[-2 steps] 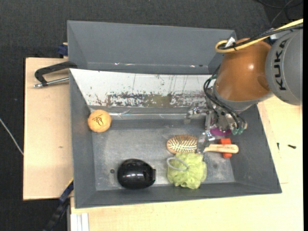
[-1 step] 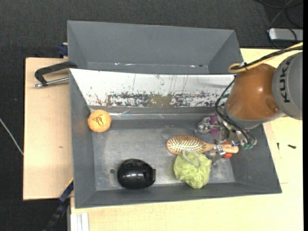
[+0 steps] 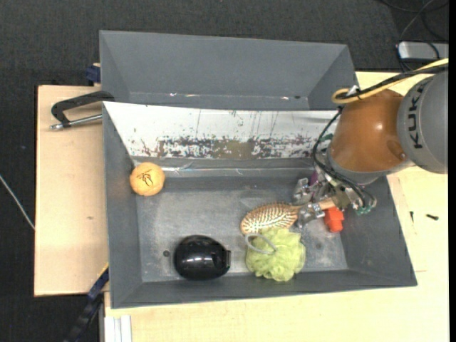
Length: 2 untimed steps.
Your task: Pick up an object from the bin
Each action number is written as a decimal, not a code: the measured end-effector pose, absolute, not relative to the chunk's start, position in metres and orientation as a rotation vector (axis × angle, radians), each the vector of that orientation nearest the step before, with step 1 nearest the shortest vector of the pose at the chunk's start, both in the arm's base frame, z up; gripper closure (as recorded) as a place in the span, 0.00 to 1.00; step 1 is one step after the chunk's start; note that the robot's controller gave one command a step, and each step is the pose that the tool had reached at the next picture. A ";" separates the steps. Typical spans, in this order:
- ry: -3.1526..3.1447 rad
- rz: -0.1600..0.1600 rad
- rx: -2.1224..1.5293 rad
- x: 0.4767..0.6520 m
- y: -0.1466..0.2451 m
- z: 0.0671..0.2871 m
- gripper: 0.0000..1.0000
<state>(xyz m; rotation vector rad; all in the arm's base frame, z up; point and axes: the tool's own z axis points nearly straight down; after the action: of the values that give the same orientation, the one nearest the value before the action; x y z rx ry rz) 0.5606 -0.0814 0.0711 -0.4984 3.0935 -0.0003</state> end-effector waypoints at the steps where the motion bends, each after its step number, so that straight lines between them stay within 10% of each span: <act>1: 3.094 0.000 -0.497 0.560 -0.082 0.071 1.00; 2: 3.101 0.003 -0.497 0.559 -0.081 0.076 1.00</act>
Offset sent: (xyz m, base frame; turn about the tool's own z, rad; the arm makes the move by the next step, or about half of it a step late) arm 0.0001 -0.0001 0.1015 0.0000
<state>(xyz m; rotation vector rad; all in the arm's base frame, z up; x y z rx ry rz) 0.5586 -0.0815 0.0763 -0.4971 3.1012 0.0033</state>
